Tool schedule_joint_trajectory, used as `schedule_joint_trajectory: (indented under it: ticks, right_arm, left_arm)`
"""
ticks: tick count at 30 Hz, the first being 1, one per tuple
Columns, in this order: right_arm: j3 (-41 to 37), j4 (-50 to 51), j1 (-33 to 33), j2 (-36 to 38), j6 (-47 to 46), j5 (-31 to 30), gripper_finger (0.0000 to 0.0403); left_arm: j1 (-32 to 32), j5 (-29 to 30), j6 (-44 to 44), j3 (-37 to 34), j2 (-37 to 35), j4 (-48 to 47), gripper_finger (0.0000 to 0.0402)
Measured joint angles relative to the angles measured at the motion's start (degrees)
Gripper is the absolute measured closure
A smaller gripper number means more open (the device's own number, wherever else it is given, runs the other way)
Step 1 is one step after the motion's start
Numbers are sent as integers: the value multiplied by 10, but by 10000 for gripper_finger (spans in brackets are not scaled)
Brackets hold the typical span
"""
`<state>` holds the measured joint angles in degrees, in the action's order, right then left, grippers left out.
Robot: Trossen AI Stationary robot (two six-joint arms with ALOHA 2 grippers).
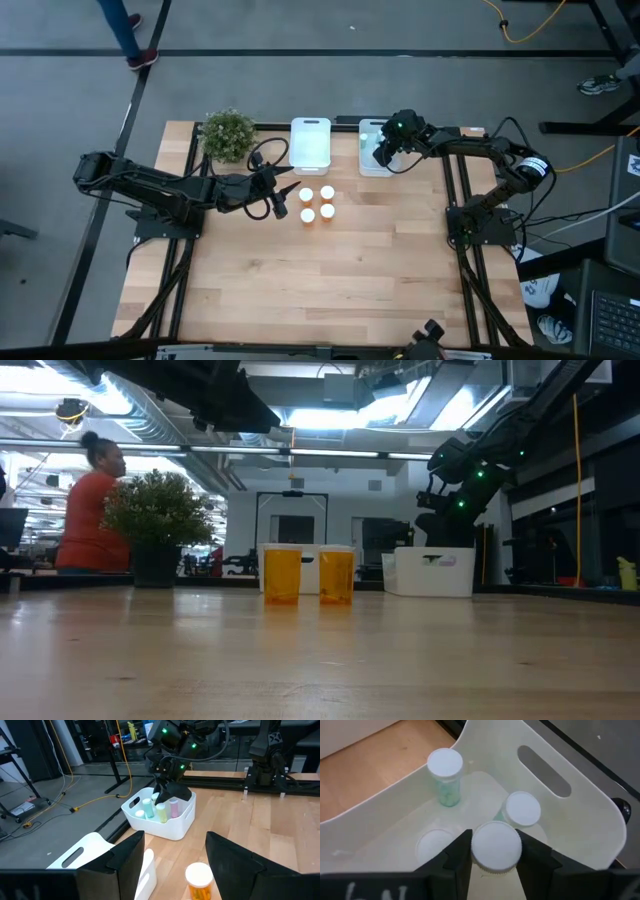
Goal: Pick and place medicine bottles into bin by pill shape (circle, oval)
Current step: Put the yellow pill bottle into the right white bin, then put the orange pill bottle into the left white bin
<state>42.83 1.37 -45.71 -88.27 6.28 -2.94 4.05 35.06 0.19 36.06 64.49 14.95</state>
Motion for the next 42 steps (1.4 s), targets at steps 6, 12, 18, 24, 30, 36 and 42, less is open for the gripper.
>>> schedule_joint_trajectory:
  ticks: [6,12,18,24,30,36,42]
  right_arm:
    - [0,0,0,0,0,0,221]
    - [0,1,0,4,1,0,206]
    - [0,2,0,41,1,-34,206]
    - [0,41,2,113,-46,-13,205]
    - [0,110,24,208,-107,81,205]
    - [1,204,87,295,-140,194,205]
    - [1,281,189,340,-152,197,205]
  left_arm:
    - [0,0,0,0,0,0,198]
    - [0,0,0,0,0,0,198]
    - [0,0,0,0,0,0,198]
    - [0,0,0,0,0,0,198]
    - [0,0,0,0,0,0,198]
    - [0,0,0,0,0,0,198]
    - [0,0,0,0,0,0,198]
